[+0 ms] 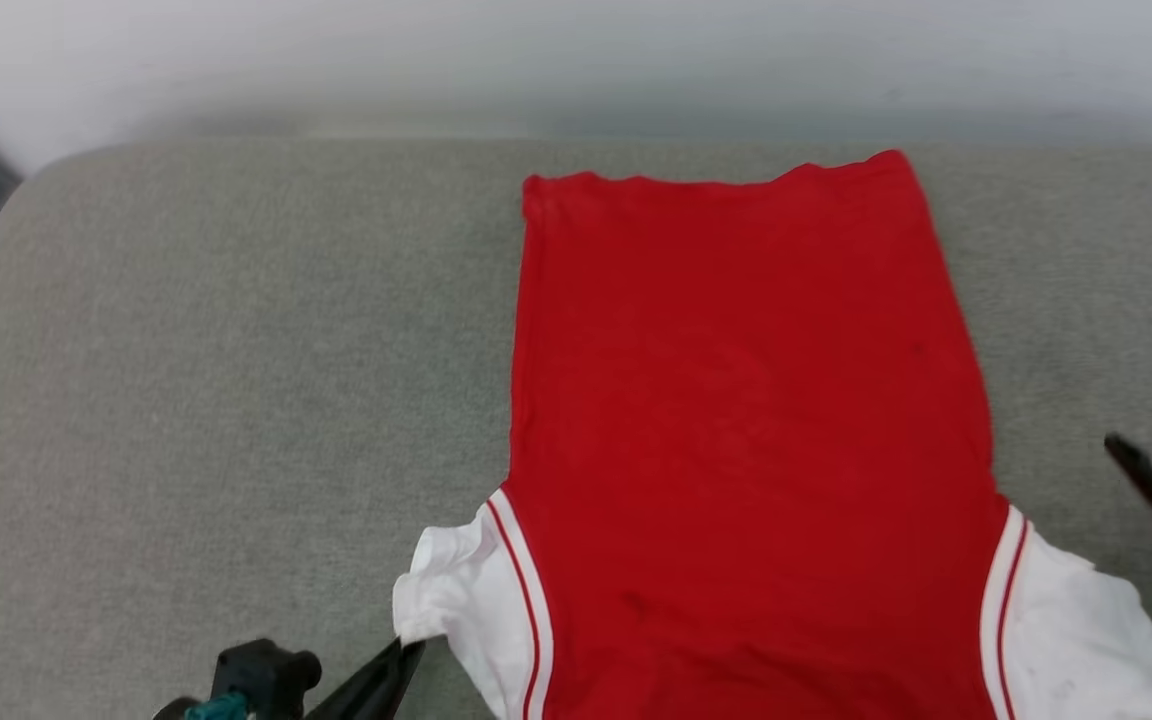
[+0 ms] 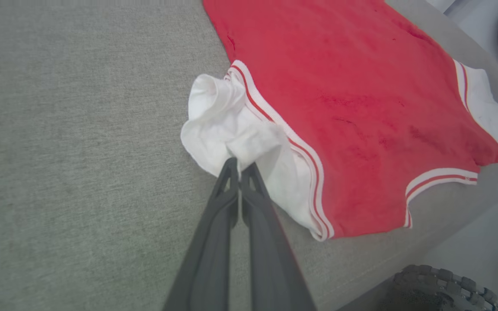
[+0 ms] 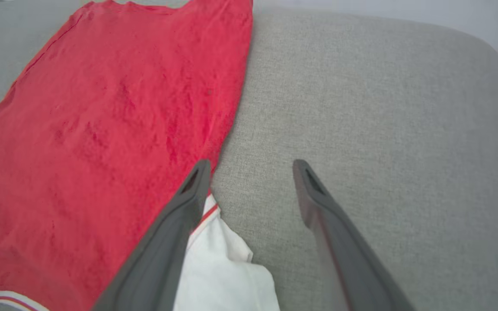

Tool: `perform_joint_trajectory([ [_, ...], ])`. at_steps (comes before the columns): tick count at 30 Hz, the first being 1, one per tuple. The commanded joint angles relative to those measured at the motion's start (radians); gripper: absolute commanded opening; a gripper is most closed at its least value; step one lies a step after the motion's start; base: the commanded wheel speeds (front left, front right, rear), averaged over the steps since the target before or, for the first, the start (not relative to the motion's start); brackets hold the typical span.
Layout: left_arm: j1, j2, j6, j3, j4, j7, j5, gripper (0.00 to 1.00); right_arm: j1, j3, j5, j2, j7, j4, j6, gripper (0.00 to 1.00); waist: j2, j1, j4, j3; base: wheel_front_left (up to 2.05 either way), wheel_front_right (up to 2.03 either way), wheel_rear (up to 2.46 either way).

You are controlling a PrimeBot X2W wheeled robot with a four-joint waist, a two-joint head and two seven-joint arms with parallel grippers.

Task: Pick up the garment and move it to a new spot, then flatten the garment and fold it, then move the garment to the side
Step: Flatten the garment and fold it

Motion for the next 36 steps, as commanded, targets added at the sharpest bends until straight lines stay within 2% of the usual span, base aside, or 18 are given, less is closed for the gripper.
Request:
perform_joint_trajectory([
  [1, -0.023, 0.006, 0.004, -0.001, -0.021, 0.011, 0.005, 0.0, -0.048, -0.01, 0.005, -0.004, 0.034, -0.016, 0.0, 1.0, 0.0, 0.0, 0.039, 0.05, 0.0, 0.0, 0.0],
  [7, -0.067, 0.002, 0.002, -0.034, -0.138, 0.07, 0.024, 0.0, -0.285, -0.06, -0.027, 0.012, 0.267, 0.0, 0.0, 1.0, 0.0, 0.0, 0.136, 0.152, 0.0, 0.0, 0.0],
  [16, -0.135, -0.058, -0.007, -0.09, -0.216, 0.079, 0.05, 0.0, -0.594, -0.089, -0.185, 0.039, 0.362, 0.179, 0.0, 1.0, 0.0, 0.0, 0.263, 0.275, 0.0, 0.0, 0.0],
  [20, -0.16, -0.087, -0.01, -0.108, -0.225, 0.07, 0.054, 0.0, -0.723, -0.13, -0.237, 0.053, 0.39, 0.278, 0.0, 1.0, 0.0, 0.0, 0.31, 0.319, 0.0, 0.0, 0.0],
  [23, -0.171, -0.1, -0.016, -0.119, -0.224, 0.065, 0.057, 0.0, -0.798, -0.164, -0.279, 0.064, 0.454, 0.351, 0.0, 1.0, 0.0, 0.0, 0.337, 0.346, 0.0, 0.0, 0.0],
  [28, -0.187, -0.119, -0.024, -0.135, -0.216, 0.054, 0.055, 0.0, -0.876, -0.202, -0.356, 0.079, 0.545, 0.418, 0.0, 1.0, 0.0, 0.0, 0.373, 0.38, 0.0, 0.0, 0.0],
  [36, -0.201, -0.14, -0.029, -0.148, -0.205, 0.038, 0.051, 0.0, -0.891, -0.213, -0.452, 0.101, 0.614, 0.424, 0.0, 1.0, 0.0, 0.0, 0.402, 0.411, 0.0, 0.0, 0.0],
])
